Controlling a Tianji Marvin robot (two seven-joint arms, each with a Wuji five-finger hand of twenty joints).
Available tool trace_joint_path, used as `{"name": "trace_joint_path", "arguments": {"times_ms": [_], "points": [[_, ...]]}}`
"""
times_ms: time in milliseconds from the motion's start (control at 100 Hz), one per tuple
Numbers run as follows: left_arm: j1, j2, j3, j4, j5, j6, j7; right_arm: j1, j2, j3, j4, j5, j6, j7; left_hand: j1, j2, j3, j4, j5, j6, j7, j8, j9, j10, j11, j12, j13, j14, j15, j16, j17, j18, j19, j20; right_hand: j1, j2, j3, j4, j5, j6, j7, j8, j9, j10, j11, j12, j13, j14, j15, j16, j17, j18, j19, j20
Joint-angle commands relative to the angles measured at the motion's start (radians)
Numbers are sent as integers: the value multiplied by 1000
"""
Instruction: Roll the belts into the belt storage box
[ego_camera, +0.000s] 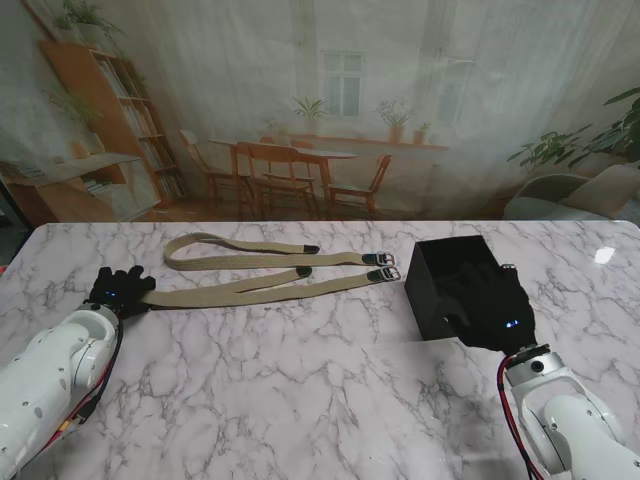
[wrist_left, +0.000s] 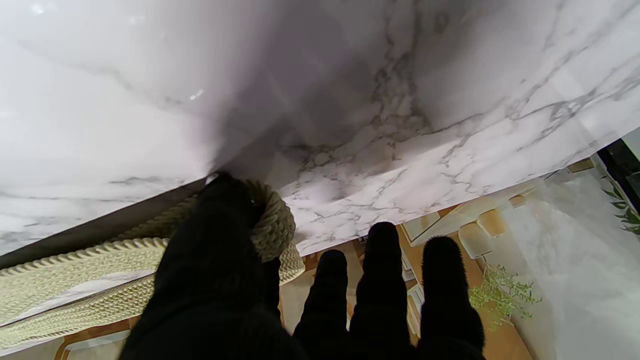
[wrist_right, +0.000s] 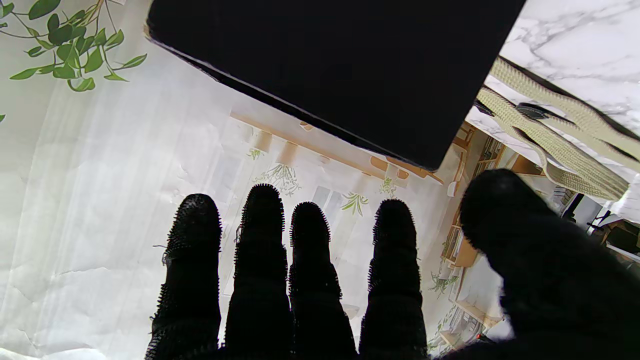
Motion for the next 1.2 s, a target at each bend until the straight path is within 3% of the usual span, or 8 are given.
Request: {"name": "trace_joint_path", "arguments": {"times_ms": [0, 420, 570, 690, 780, 880, 1100, 1190], "points": [[18, 2, -9, -18, 27, -6, -11, -3, -2, -1, 2, 1, 6, -2, 52, -33, 16, 2, 39, 26, 83, 23, 36, 12, 18, 34, 2, -4, 34, 29, 4, -11, 35, 21, 33, 24, -5, 24, 19, 37, -13, 21, -33, 30, 5, 2, -22, 29, -24, 21, -15, 31, -14, 13], [157, 12, -174, -194, 194, -117, 61, -3, -2, -1, 4, 2, 6, -5, 89, -80, 40, 7, 103, 91, 217, 40, 220, -17, 153, 154, 122, -1, 139, 125, 78, -14, 163, 40, 33, 25, -5, 24, 20, 38, -13, 23, -34, 29, 8, 1, -23, 29, -23, 20, -16, 31, -14, 14], [201, 13, -217, -244, 224, -175, 109, -1, -2, -4, 4, 2, 2, 1, 98, -81, 47, 9, 98, 77, 222, 30, 254, -29, 163, 160, 162, -8, 124, 110, 111, -28, 193, 33, 32, 27, -8, 24, 19, 39, -14, 23, -29, 27, 9, 1, -22, 30, -22, 20, -16, 31, -14, 14], [249, 10, -264, -310, 236, -222, 112, 2, -1, -8, 2, 1, -6, 7, 101, -80, 42, 7, 107, 41, 143, -4, 313, -44, 158, 134, 216, -4, 112, 76, 143, -30, 213, 12, 27, 29, -12, 23, 20, 38, -15, 24, -26, 25, 8, 0, -21, 30, -22, 20, -17, 32, -14, 14], [286, 7, -299, -363, 246, -254, 108, 2, 0, -9, 0, 1, -10, 9, 96, -69, 36, 5, 152, 39, 17, -101, 367, -47, 154, 117, 258, 10, 114, 62, 166, -23, 223, 1, 27, 31, -15, 24, 20, 40, -16, 24, -24, 22, 7, -1, -22, 29, -23, 20, -17, 31, -15, 14], [325, 5, -334, -421, 258, -293, 101, 2, 0, -10, -1, 2, -14, 10, 102, -46, 30, 1, 194, 34, -51, -166, 408, -49, 144, 169, 285, 14, 116, 58, 168, -11, 228, -11, 25, 32, -19, 24, 22, 38, -16, 24, -22, 23, 6, -1, -22, 30, -23, 20, -18, 32, -15, 14], [415, 6, -401, -532, 307, -361, 120, -9, 0, -4, -13, 5, -34, 20, 106, -30, 28, 1, 195, 21, -62, -174, 424, -61, 129, 202, 284, 9, 115, 60, 159, -7, 221, -18, 3, 51, -47, 24, 20, 48, -23, 23, 4, 11, 6, 1, -20, 32, -24, 21, -21, 37, -17, 14], [456, 5, -431, -585, 318, -397, 127, -15, -2, -4, -28, 17, -53, 35, 106, -33, 28, 2, 197, 19, -62, -173, 429, -63, 124, 205, 286, 7, 113, 61, 154, -3, 216, -21, -5, 66, -89, 32, 76, 51, 16, 47, 9, 13, 3, 6, -26, 36, -27, 21, -28, 40, -19, 16]]}}
